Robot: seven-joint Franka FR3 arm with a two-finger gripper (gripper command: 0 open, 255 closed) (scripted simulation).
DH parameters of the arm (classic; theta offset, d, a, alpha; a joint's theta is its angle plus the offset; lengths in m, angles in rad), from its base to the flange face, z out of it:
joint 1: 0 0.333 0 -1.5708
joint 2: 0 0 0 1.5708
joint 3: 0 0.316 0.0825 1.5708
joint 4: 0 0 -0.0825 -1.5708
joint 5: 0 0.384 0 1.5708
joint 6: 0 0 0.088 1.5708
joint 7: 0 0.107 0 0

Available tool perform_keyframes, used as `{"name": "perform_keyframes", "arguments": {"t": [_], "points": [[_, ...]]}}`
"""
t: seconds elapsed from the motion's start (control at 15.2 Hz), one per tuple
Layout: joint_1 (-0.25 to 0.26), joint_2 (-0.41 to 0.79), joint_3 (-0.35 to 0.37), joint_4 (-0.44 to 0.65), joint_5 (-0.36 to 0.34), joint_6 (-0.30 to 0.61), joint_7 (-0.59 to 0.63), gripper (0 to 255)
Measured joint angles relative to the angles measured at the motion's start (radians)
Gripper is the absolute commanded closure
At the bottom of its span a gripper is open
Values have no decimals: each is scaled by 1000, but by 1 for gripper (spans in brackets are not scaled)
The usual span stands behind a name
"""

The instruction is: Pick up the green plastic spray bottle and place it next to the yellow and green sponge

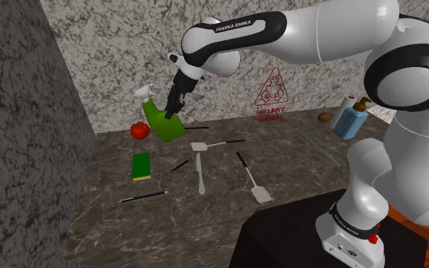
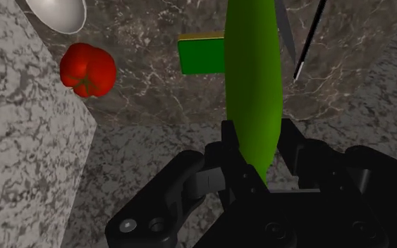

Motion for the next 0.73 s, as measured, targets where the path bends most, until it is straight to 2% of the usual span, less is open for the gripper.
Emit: {"name": "perform_keyframes", "arguments": {"t": [0.26, 0.4, 0.73], "points": [[-26, 134, 44, 135, 63, -15, 34, 255], [-22, 185, 62, 196, 75, -17, 71, 255], [-59, 353, 112, 397, 117, -34, 145, 255]]}}
